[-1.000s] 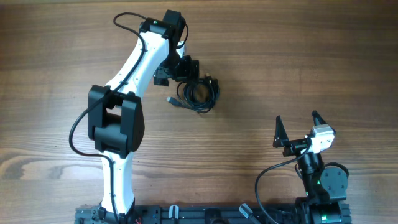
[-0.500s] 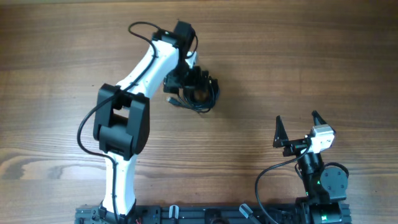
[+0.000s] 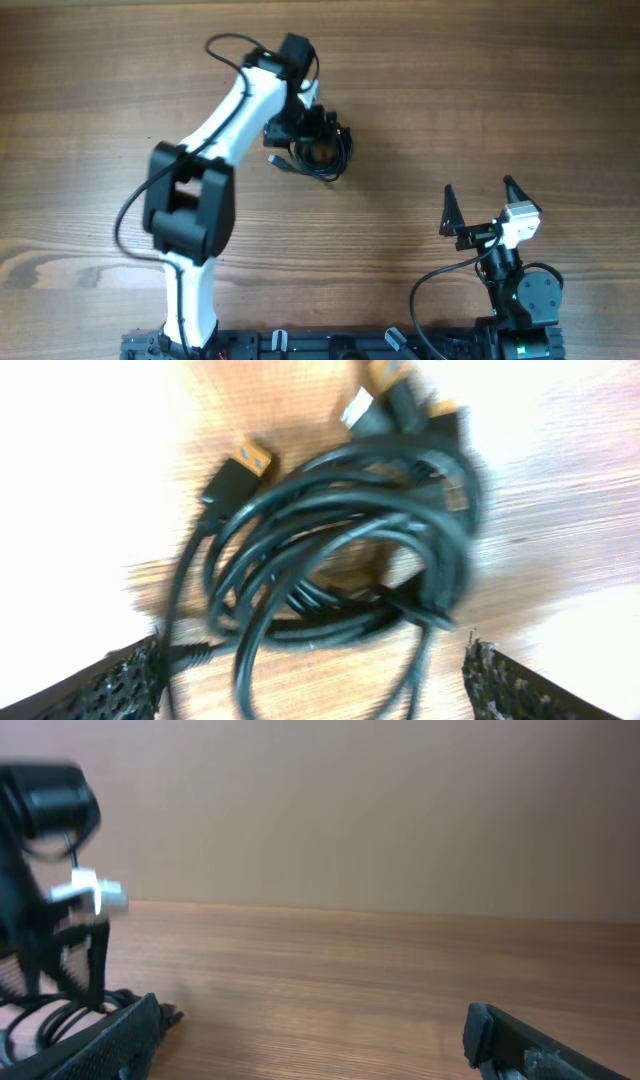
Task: Untangle cables
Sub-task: 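Lower the left gripper and grasp the cable bundle near a USB plug, then bring the right gripper in and grasp the cable coil beside the left gripper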
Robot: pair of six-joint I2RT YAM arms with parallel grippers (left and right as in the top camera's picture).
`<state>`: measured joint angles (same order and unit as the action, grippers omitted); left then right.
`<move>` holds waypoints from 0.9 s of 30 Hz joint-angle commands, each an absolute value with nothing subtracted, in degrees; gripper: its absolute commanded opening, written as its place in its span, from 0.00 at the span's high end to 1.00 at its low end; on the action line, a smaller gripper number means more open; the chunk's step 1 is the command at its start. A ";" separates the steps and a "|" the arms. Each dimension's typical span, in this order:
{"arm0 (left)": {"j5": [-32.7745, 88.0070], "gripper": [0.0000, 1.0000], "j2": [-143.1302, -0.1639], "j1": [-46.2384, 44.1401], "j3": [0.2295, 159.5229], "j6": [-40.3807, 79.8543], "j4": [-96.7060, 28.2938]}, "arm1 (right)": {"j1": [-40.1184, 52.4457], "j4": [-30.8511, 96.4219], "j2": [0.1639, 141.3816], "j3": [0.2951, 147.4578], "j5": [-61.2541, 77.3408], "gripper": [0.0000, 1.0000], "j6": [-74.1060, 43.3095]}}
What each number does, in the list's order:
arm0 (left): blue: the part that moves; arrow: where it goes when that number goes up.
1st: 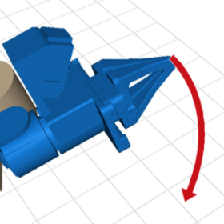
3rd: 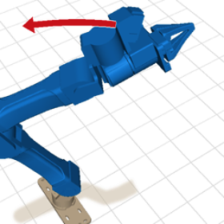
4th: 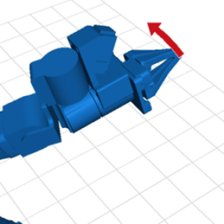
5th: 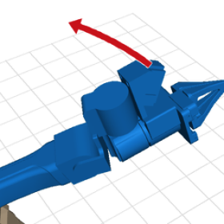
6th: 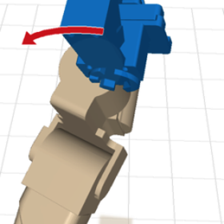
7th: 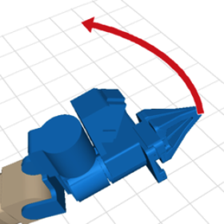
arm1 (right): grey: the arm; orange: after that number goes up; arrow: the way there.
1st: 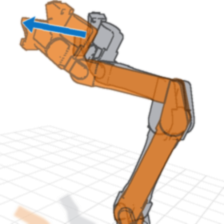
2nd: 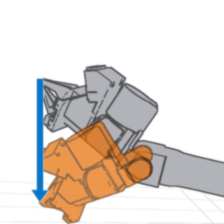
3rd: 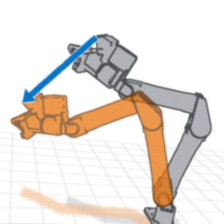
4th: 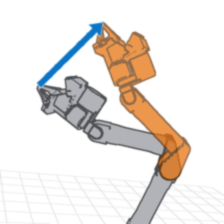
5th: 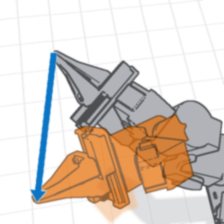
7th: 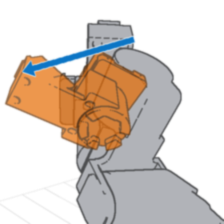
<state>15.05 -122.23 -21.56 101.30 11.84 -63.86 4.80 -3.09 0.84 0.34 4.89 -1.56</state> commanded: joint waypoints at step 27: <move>13.52 0.96 -108.77 -20.12 90.39 20.69 -65.60 | 4.93 32.69 55.72 64.25 26.00 0.00 -6.70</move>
